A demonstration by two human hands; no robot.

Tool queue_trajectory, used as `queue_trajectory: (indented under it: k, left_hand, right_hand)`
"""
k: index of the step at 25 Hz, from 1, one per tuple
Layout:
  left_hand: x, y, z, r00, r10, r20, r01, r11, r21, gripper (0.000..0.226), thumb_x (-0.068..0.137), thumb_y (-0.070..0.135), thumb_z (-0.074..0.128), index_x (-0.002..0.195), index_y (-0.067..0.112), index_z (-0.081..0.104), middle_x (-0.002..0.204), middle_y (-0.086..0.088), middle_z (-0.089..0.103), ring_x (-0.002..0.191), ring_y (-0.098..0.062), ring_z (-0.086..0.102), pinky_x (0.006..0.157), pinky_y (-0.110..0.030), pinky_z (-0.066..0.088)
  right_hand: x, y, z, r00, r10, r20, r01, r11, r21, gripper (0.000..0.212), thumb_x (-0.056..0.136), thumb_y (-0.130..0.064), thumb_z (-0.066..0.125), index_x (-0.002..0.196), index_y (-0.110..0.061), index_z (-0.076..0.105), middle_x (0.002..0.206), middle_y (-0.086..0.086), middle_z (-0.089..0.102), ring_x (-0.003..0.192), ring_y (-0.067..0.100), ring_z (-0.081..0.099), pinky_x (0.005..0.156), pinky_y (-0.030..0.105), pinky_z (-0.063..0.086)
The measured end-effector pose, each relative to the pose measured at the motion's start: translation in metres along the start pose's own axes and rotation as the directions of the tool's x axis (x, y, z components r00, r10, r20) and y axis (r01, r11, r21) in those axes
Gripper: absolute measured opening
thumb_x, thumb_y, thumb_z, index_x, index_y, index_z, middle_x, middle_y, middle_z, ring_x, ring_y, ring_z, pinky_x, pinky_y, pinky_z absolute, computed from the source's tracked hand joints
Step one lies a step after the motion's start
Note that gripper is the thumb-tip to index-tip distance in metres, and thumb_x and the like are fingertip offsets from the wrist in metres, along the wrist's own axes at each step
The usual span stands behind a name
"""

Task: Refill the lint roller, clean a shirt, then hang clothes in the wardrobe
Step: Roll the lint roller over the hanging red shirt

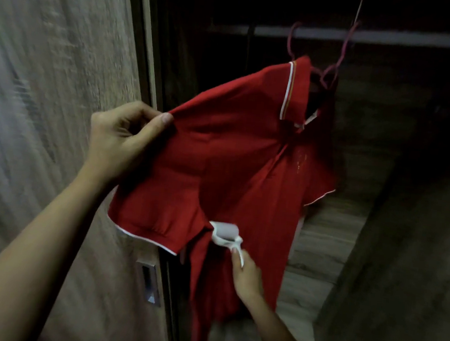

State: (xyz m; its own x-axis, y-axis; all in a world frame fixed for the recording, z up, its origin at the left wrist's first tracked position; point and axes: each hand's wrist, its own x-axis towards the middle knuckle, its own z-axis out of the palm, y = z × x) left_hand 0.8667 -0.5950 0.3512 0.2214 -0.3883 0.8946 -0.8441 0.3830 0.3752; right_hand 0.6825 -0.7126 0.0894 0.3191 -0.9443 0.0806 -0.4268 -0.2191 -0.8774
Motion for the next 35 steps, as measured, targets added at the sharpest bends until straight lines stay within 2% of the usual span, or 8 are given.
queue_trajectory:
  k: [4,8,10,14,17,26,31,35]
  left_hand:
    - [0.0,0.001,0.001,1.0,0.014,-0.004,-0.014,1.0,0.009,0.009,0.086,0.036,0.064,0.077,0.037,0.063,0.067,0.02,0.067,0.065,-0.029,0.063,0.058,-0.04,0.05]
    - [-0.002,0.002,0.003,1.0,0.005,-0.007,-0.005,1.0,0.009,0.009,0.088,0.032,0.064,0.079,0.03,0.065,0.071,-0.012,0.068,0.066,-0.037,0.064,0.059,-0.045,0.052]
    - [-0.002,0.002,0.002,1.0,-0.014,-0.017,0.014,1.0,0.001,0.012,0.087,0.031,0.064,0.08,0.023,0.068,0.069,-0.005,0.067,0.065,-0.033,0.064,0.057,-0.043,0.051]
    - [-0.001,0.002,0.001,0.999,-0.031,-0.009,0.031,0.999,-0.02,0.009,0.086,0.035,0.064,0.077,0.035,0.063,0.068,0.028,0.065,0.062,-0.008,0.059,0.058,-0.032,0.048]
    - [-0.001,0.0,0.001,1.0,-0.024,-0.006,0.024,1.0,-0.018,0.009,0.086,0.034,0.064,0.078,0.034,0.064,0.069,0.03,0.065,0.061,-0.005,0.057,0.059,-0.03,0.047]
    - [0.0,-0.003,-0.001,1.0,-0.008,0.013,0.008,0.999,-0.034,0.009,0.086,0.037,0.063,0.077,0.037,0.064,0.07,0.03,0.065,0.059,0.005,0.055,0.057,-0.026,0.047]
    - [0.002,-0.002,-0.003,0.999,-0.004,0.034,0.004,1.0,-0.007,0.006,0.084,0.036,0.063,0.078,0.035,0.064,0.072,0.031,0.065,0.06,0.008,0.057,0.058,-0.017,0.046]
    - [0.001,-0.001,-0.002,0.999,-0.033,0.026,0.033,0.999,-0.002,0.008,0.084,0.037,0.064,0.076,0.035,0.064,0.069,0.028,0.066,0.058,0.007,0.056,0.056,-0.016,0.046]
  right_hand:
    - [-0.016,-0.012,-0.003,0.998,-0.07,-0.004,0.07,0.997,0.043,0.027,0.097,-0.036,0.04,0.088,-0.018,0.059,0.072,0.0,0.063,0.072,0.018,0.06,0.064,0.033,0.04]
    - [0.01,-0.086,-0.053,0.902,-0.282,-0.328,0.334,0.936,0.113,0.021,0.097,-0.025,0.042,0.082,-0.019,0.053,0.057,-0.009,0.048,0.058,0.008,0.044,0.057,0.029,0.027]
    - [0.025,-0.119,-0.079,0.851,-0.298,-0.433,0.379,0.919,0.111,0.023,0.098,-0.026,0.04,0.084,-0.014,0.054,0.057,-0.009,0.047,0.053,0.011,0.04,0.055,0.027,0.022]
    - [0.011,-0.096,-0.036,0.943,-0.169,-0.286,0.202,0.975,0.088,0.029,0.097,-0.03,0.042,0.091,-0.007,0.059,0.081,0.018,0.067,0.072,0.03,0.06,0.056,0.028,0.024]
    - [-0.028,-0.052,0.018,0.999,-0.035,0.023,0.033,0.997,0.073,0.031,0.096,-0.039,0.039,0.084,-0.018,0.058,0.077,0.007,0.066,0.077,0.029,0.062,0.062,0.034,0.04]
    - [0.109,-0.046,-0.094,0.952,0.095,-0.291,-0.039,0.981,0.191,0.061,0.091,-0.062,0.025,0.073,-0.013,0.058,0.079,0.017,0.058,0.076,0.027,0.056,0.072,0.04,0.046]
    - [0.171,-0.047,-0.153,0.932,0.114,-0.344,-0.103,0.993,0.048,0.063,0.099,-0.044,0.024,0.117,0.006,0.058,0.12,0.033,0.057,0.115,0.043,0.053,0.095,0.04,0.041]
    - [0.173,-0.055,-0.16,0.939,0.184,-0.291,-0.099,0.954,0.281,0.058,0.096,-0.051,0.027,0.074,-0.008,0.06,0.068,0.017,0.058,0.064,0.023,0.063,0.057,0.031,0.044]
